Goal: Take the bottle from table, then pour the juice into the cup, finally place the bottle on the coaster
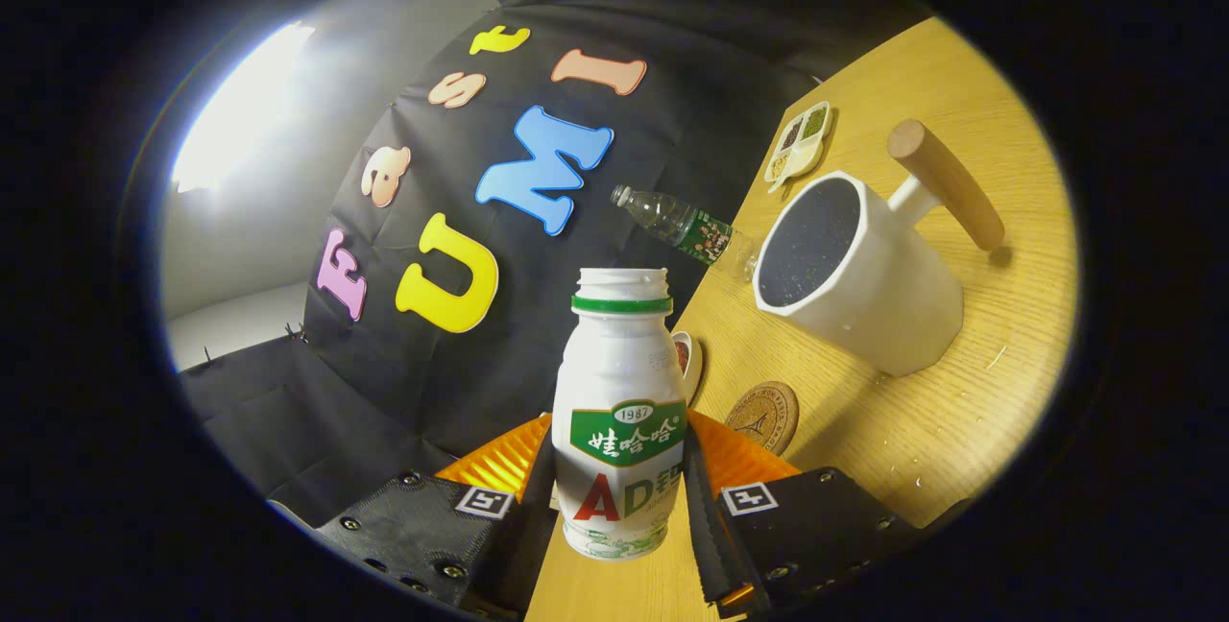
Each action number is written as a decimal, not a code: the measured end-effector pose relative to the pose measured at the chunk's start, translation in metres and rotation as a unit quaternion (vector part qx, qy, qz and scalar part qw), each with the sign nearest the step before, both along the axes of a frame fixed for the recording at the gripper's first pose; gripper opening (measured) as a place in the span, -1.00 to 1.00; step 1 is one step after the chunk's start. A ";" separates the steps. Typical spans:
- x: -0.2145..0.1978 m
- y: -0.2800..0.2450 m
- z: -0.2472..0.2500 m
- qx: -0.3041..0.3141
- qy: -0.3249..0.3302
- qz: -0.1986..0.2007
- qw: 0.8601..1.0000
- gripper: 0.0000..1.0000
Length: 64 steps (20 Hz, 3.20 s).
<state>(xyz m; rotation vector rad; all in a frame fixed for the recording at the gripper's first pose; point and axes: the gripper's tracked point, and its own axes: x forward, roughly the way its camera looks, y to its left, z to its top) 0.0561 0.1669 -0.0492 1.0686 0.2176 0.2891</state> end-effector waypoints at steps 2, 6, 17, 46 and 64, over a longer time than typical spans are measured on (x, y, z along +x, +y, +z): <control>0.001 -0.001 -0.002 0.015 0.003 0.000 1.000 0.28; 0.002 -0.003 0.001 0.048 0.005 0.002 0.999 0.27; 0.004 -0.010 0.005 0.109 0.015 -0.003 0.994 0.27; 0.009 -0.014 0.015 0.233 0.036 -0.010 0.972 0.27; 0.010 -0.016 0.019 0.265 0.036 -0.015 0.963 0.27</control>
